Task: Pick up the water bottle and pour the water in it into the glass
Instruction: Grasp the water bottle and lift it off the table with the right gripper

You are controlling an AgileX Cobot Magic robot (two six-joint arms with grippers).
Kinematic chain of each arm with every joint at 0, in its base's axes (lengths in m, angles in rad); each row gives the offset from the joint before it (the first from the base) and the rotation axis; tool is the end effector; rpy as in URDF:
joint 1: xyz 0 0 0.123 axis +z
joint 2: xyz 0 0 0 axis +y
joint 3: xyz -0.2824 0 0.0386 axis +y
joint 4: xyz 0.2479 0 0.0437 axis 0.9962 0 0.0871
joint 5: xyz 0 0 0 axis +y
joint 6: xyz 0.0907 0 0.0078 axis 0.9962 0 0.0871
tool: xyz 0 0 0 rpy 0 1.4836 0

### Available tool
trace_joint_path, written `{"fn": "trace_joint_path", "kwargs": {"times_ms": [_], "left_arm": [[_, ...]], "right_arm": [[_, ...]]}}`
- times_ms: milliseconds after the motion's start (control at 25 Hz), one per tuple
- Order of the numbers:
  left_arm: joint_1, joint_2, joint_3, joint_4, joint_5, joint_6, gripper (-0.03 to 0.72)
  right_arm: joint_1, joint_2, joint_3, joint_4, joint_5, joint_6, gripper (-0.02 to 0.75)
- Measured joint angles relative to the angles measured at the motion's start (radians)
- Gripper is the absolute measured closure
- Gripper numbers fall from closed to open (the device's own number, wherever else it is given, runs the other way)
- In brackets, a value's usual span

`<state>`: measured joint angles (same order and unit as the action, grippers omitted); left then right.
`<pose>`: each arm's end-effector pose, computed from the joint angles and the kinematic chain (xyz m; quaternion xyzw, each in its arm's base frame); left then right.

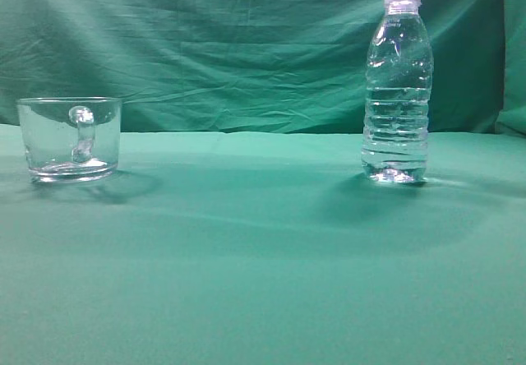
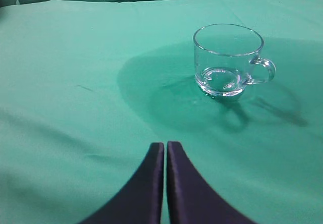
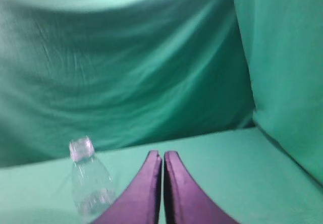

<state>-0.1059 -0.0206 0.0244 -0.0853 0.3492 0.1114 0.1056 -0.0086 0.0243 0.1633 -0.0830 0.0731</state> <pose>0.0521 -0.0082 0.1746 0.0632 0.7917 -0.0342 0.6067 0.0556 0.0047 0.2128 0.0475 0.6491 0.1247 0.7489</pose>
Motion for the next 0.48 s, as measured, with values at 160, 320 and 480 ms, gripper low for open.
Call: {"fn": "trace_joint_path", "kwargs": {"times_ms": [160,320,480], "left_arm": [[0.0,0.0,0.0,0.0,0.0,0.0,0.688],[0.0,0.0,0.0,0.0,0.0,0.0,0.688],[0.0,0.0,0.0,0.0,0.0,0.0,0.688]], "right_arm": [[0.0,0.026,-0.114,0.004,0.096,0.028,0.738],[0.0,0.185,-0.225,0.004,0.149,0.032,0.738],[0.0,0.361,-0.292,0.004,0.159,0.034,0.738]]}}
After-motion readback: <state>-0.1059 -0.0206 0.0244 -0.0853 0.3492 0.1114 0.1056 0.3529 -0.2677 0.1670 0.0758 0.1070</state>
